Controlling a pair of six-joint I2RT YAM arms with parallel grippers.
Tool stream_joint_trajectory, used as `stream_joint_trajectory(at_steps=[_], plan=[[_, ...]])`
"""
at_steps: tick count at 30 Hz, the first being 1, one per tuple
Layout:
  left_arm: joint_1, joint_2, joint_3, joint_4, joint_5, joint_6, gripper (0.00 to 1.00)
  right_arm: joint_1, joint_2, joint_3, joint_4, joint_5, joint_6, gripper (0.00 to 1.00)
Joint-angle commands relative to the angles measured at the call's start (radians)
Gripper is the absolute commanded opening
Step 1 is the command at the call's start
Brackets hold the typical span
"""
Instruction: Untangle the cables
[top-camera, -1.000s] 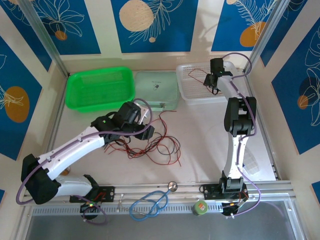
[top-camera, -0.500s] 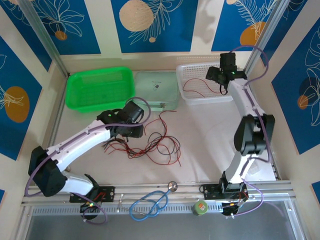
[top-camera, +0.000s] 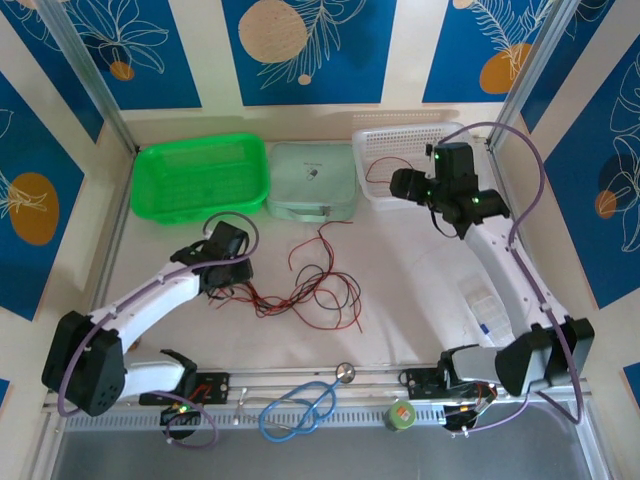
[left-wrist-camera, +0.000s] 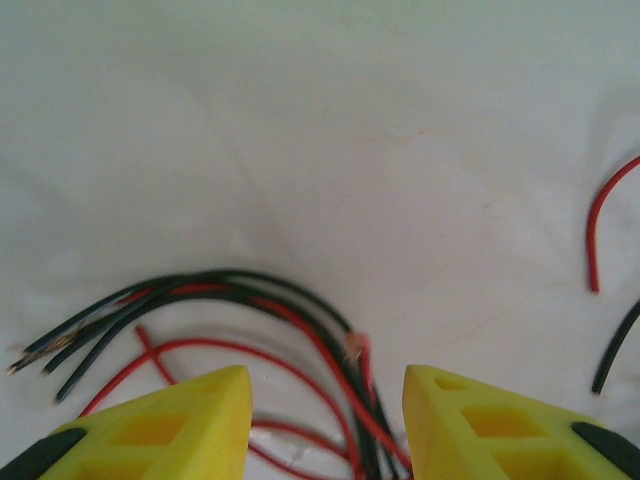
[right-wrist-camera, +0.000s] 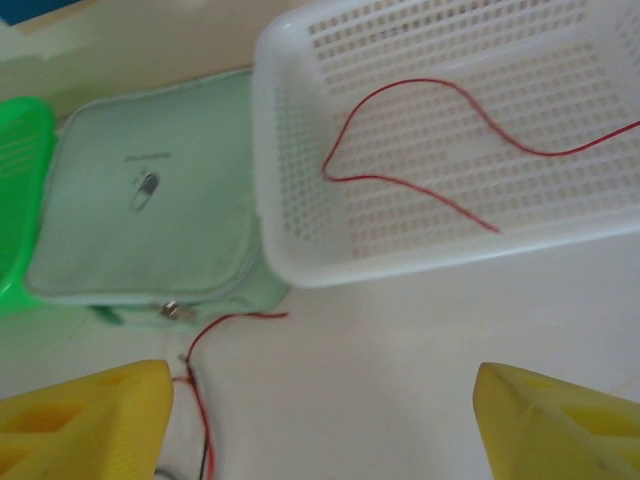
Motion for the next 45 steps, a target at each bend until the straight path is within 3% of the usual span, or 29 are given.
stream_joint_trajectory(at_steps=[1, 6, 12, 27, 33, 39, 45], plan=[[0.016, 0.041, -0.009, 0.135, 0.003, 0.012, 0.44, 0.028, -0.082, -0.039, -0.032, -0.051, 0.039, 0.78], [0.029, 0.110, -0.026, 0.194, -0.001, 0.018, 0.43, 0.060, -0.163, -0.087, -0.057, -0.050, 0.068, 0.75], [0.034, 0.164, -0.022, 0.216, 0.002, 0.031, 0.35, 0.101, -0.233, -0.098, -0.111, -0.027, 0.088, 0.70], [0.033, 0.146, -0.029, 0.172, 0.071, 0.031, 0.15, 0.326, -0.310, -0.125, -0.183, 0.079, 0.167, 0.68], [0.033, 0.100, -0.036, 0.137, 0.063, 0.033, 0.00, 0.366, -0.322, -0.133, -0.190, 0.105, 0.182, 0.68], [0.034, 0.055, -0.017, 0.106, 0.072, 0.049, 0.00, 0.441, -0.314, -0.165, -0.180, 0.099, 0.232, 0.65], [0.033, -0.005, 0.081, 0.023, 0.108, 0.082, 0.00, 0.591, -0.183, -0.215, -0.063, -0.025, 0.332, 0.67]])
